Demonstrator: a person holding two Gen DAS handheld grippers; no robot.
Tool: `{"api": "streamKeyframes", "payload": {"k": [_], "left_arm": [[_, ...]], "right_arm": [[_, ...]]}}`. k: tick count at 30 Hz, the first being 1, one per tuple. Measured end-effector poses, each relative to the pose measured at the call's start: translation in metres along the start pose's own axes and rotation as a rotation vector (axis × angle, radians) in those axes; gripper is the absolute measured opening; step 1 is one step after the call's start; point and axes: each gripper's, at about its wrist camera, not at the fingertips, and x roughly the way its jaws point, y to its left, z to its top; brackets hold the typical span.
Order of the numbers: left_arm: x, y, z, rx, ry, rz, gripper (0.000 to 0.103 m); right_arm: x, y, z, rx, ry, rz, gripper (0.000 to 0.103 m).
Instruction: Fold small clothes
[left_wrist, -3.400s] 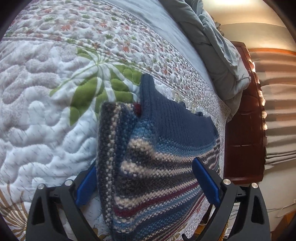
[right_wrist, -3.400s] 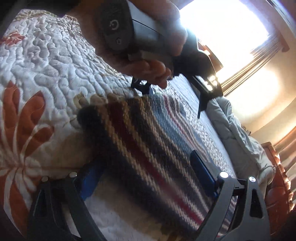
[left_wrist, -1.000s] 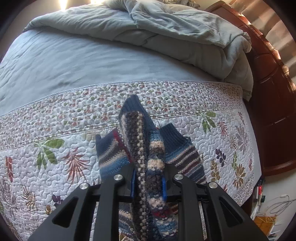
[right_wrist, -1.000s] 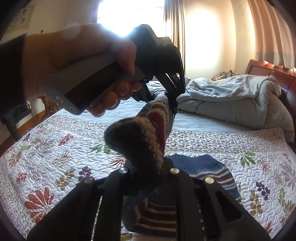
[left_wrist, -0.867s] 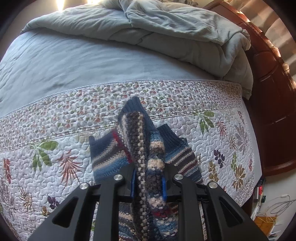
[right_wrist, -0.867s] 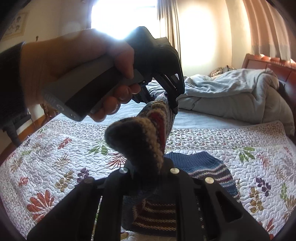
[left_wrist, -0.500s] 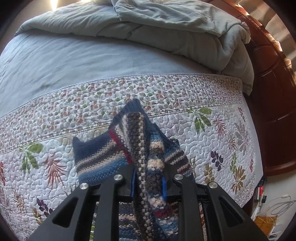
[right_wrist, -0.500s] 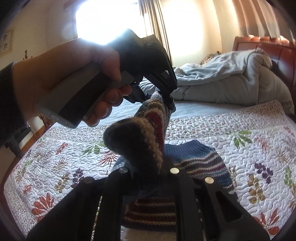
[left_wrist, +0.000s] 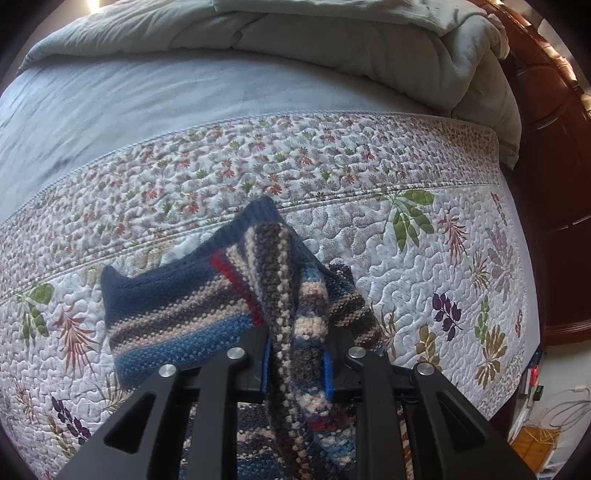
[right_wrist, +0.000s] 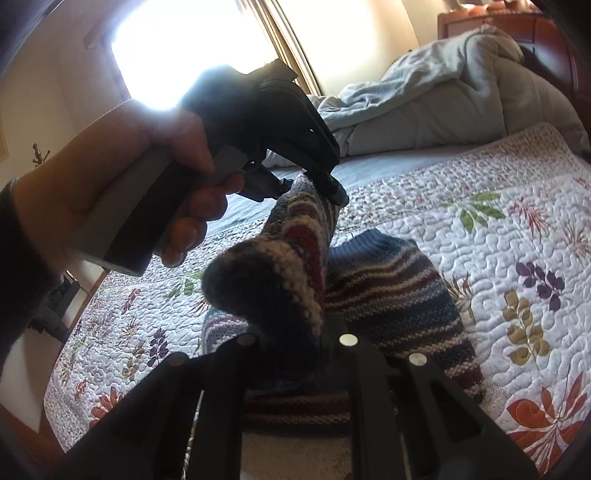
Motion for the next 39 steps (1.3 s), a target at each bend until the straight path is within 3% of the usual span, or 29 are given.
{"api": "streamKeyframes", "payload": {"k": [6, 14, 18, 21, 24, 26, 28, 33, 36, 39], "left_arm": [[0.024, -0.018, -0.006, 0.025, 0.027, 0.028, 0.02], [0.059, -0.03, -0.009, 0.03, 0.055, 0.073, 0.022], [0.066, -0.032, -0.011, 0.029, 0.03, 0.048, 0.034], [0.06, -0.033, -0.012, 0.037, 0.005, 0.009, 0.064], [0.04, -0.032, -0.014, 0.048, -0.035, -0.031, 0.072], [0.02, -0.023, -0.018, 0.033, -0.076, -0.065, 0.073], [-0.007, -0.01, -0.032, 0.026, -0.134, -0.118, 0.08], [-0.052, 0.04, -0.111, 0.065, -0.251, -0.186, 0.082], [-0.061, 0.076, -0.153, 0.035, -0.271, -0.219, 0.082], [-0.058, 0.104, -0.179, 0.001, -0.264, -0.23, 0.082]], "right_arm": [[-0.002, -0.024, -0.013, 0.032, 0.042, 0.01, 0.011], [0.01, -0.065, -0.025, 0.179, 0.11, 0.093, 0.012], [0.015, -0.077, -0.028, 0.243, 0.135, 0.138, 0.012], [0.016, -0.081, -0.031, 0.262, 0.151, 0.156, 0.013], [0.018, -0.09, -0.036, 0.297, 0.175, 0.164, 0.022], [0.017, -0.098, -0.039, 0.33, 0.187, 0.167, 0.043], [0.014, -0.107, -0.04, 0.365, 0.191, 0.177, 0.058], [-0.005, -0.137, -0.033, 0.44, 0.171, 0.221, 0.063], [-0.014, -0.151, -0.017, 0.481, 0.152, 0.286, 0.064], [0.007, -0.154, 0.0, 0.493, 0.246, 0.324, 0.074]]}}
